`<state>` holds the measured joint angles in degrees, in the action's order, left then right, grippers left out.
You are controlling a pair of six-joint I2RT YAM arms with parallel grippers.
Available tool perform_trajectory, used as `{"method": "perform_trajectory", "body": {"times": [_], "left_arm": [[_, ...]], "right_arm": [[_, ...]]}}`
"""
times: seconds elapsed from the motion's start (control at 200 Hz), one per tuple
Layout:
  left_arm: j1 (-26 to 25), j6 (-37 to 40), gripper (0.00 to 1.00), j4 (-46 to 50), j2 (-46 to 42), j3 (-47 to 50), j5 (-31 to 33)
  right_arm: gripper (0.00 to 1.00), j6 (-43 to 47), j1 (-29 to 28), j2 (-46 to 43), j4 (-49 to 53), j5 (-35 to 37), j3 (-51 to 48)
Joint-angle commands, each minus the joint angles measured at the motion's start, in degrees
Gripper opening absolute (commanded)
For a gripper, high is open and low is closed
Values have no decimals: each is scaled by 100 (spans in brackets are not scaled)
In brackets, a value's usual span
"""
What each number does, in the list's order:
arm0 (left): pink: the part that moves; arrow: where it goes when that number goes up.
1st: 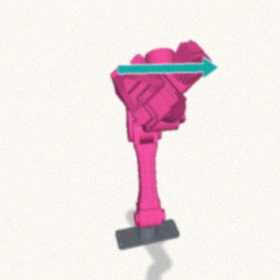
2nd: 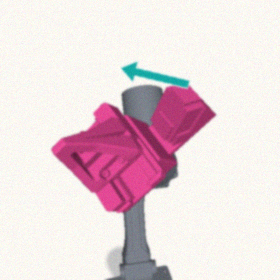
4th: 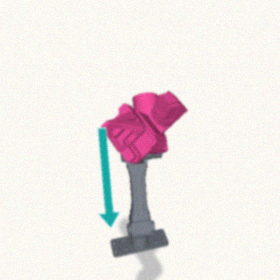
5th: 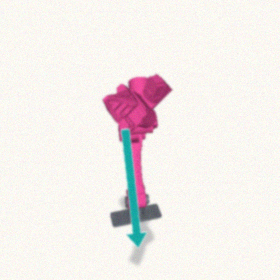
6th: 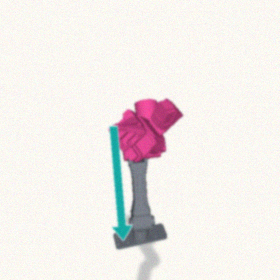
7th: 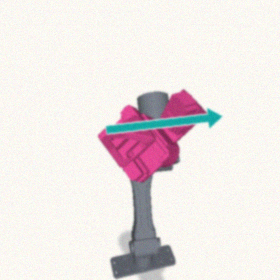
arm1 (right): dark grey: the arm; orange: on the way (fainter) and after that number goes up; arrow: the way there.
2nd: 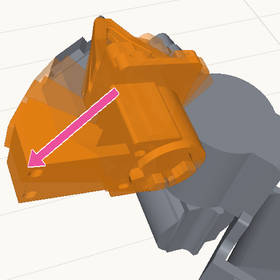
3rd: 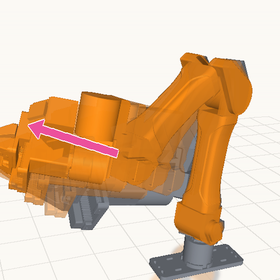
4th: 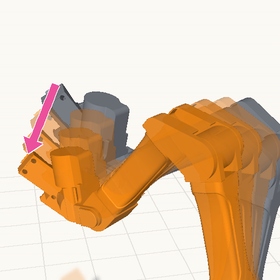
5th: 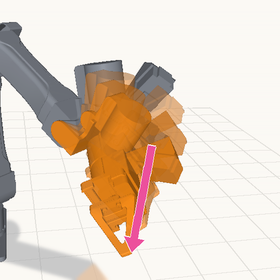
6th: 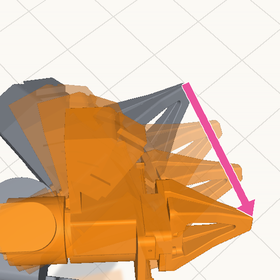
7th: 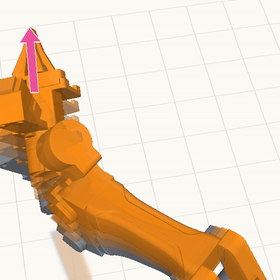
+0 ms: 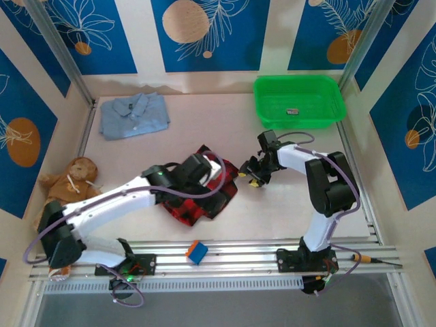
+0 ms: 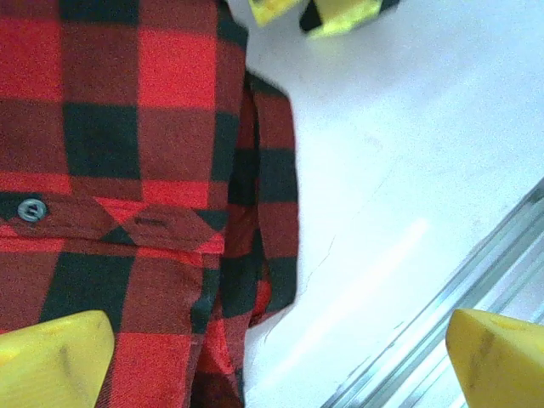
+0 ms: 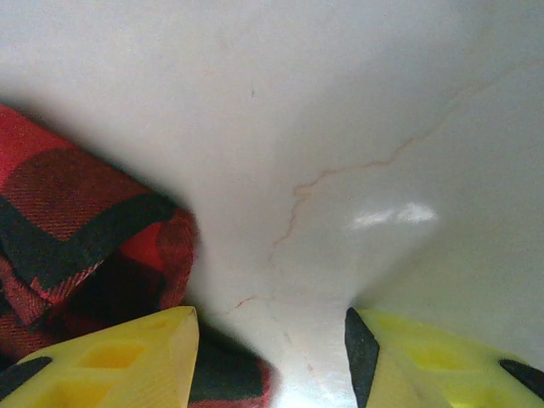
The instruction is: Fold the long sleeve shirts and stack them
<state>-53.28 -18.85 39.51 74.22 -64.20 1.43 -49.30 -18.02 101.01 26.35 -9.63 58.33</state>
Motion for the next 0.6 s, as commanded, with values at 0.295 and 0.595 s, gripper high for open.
{"method": "perform_trajectory", "body": {"times": [0.295, 0.595], "left_arm": [[1980, -1134, 28, -1348, -62, 1464, -724], [1698, -2086, 16, -2904, -326, 3318, -1282]], "right_arm": [[34, 252, -1227, -634, -208, 23, 920], [21, 103, -1267, 1009, -76, 388, 1680]]}}
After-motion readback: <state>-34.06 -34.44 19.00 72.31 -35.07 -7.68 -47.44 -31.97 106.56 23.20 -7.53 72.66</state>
